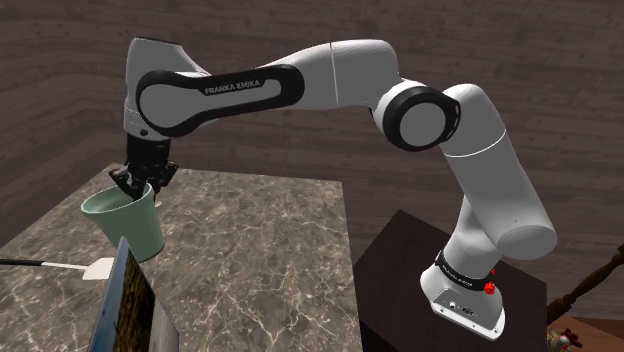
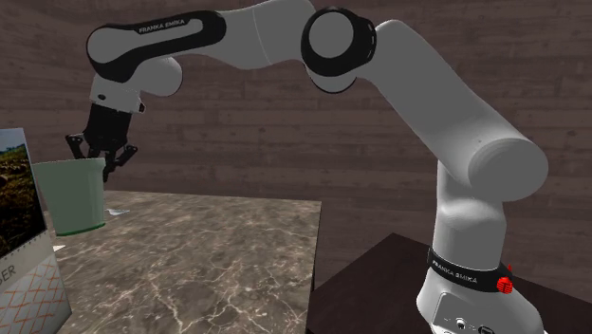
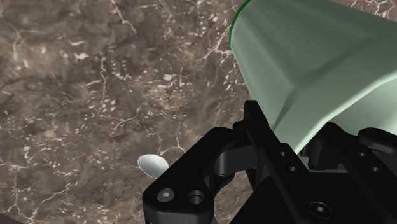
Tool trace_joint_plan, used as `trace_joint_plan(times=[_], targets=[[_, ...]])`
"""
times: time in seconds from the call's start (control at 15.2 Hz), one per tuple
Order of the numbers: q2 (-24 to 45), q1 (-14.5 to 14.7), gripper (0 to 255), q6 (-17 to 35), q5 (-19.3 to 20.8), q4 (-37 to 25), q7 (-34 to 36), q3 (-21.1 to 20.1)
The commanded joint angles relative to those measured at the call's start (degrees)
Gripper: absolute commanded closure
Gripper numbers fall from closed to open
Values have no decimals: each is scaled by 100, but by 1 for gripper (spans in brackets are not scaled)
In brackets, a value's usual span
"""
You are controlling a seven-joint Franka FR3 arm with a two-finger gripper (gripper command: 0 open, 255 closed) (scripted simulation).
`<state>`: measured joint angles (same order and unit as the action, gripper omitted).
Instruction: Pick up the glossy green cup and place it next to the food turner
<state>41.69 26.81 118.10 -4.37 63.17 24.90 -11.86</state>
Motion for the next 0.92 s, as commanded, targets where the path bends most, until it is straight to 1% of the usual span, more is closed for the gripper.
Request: trace_joint_plan(times=[0.0,0.46,0.86], targets=[[25,-8,255,133,-5,101,-23,0],[124,-24,255,578,-18,455,-92,1],[126,-24,255,576,-18,452,-92,1]])
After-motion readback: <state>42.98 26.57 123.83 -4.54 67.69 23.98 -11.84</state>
